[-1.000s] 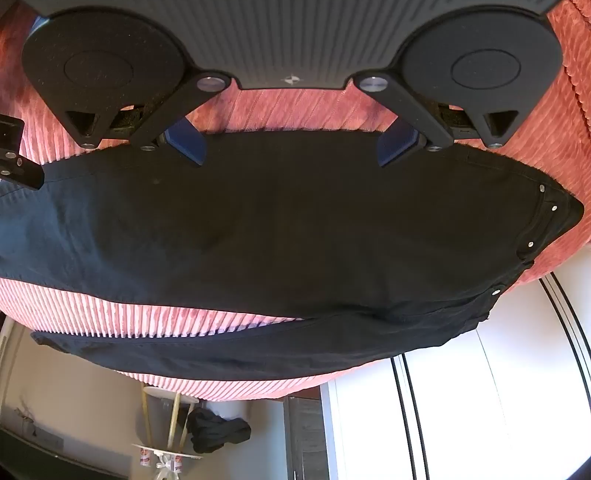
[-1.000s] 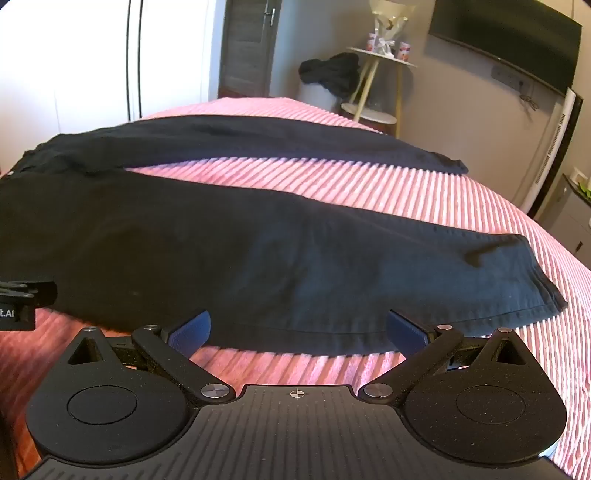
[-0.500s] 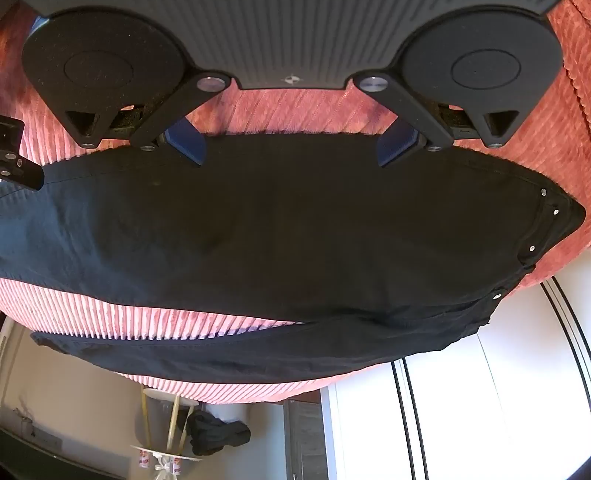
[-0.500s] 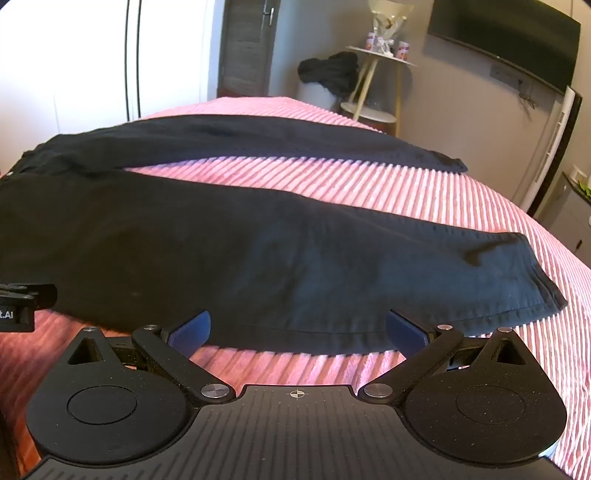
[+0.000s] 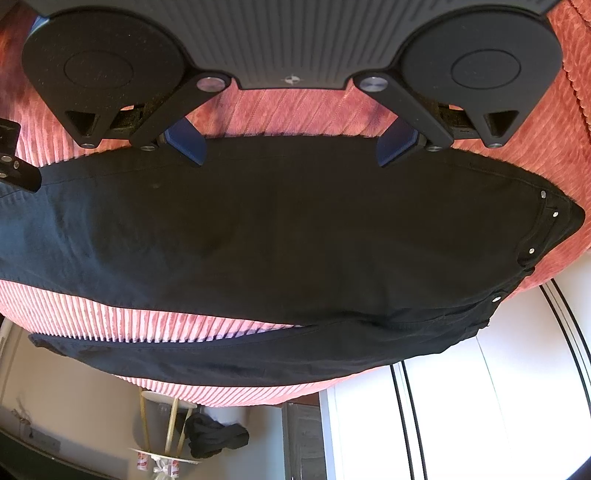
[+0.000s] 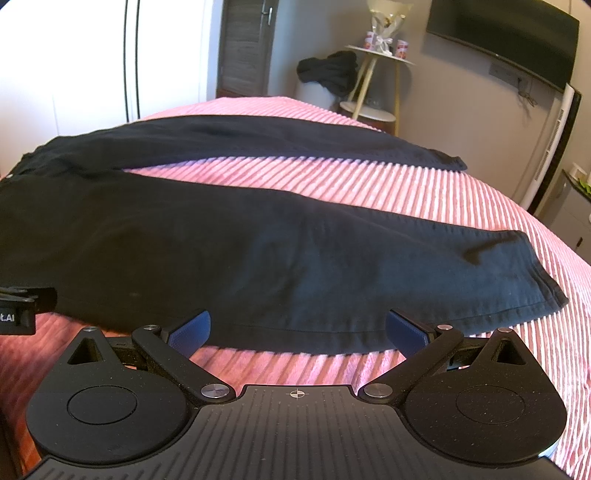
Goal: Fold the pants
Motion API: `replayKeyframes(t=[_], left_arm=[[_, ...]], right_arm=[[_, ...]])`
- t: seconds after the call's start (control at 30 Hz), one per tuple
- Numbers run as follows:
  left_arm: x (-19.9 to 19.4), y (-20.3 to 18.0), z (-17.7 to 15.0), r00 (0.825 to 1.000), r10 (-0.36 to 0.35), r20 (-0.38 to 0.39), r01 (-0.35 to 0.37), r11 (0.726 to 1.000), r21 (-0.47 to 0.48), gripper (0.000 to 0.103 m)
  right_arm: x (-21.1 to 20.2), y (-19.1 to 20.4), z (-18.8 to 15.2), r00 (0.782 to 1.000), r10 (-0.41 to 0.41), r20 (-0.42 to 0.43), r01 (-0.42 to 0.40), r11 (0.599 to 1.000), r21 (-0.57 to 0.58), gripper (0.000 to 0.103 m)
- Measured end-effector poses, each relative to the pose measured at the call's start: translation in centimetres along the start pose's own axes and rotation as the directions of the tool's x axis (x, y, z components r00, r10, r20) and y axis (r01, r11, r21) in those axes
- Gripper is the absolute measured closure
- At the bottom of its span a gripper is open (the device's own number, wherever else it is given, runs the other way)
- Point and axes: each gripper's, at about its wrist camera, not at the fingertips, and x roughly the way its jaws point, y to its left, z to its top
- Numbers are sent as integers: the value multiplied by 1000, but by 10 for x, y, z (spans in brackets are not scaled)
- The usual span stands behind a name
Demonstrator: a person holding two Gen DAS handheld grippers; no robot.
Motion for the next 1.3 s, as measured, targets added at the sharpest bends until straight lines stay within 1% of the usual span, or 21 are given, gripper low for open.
replayKeyframes(t=[1.3], left_arm=[[1, 3, 3, 1000, 1, -18, -1, 1000, -15, 4]], right_arm=[[1, -3, -2, 1000, 9, -5, -9, 1000, 19, 0]])
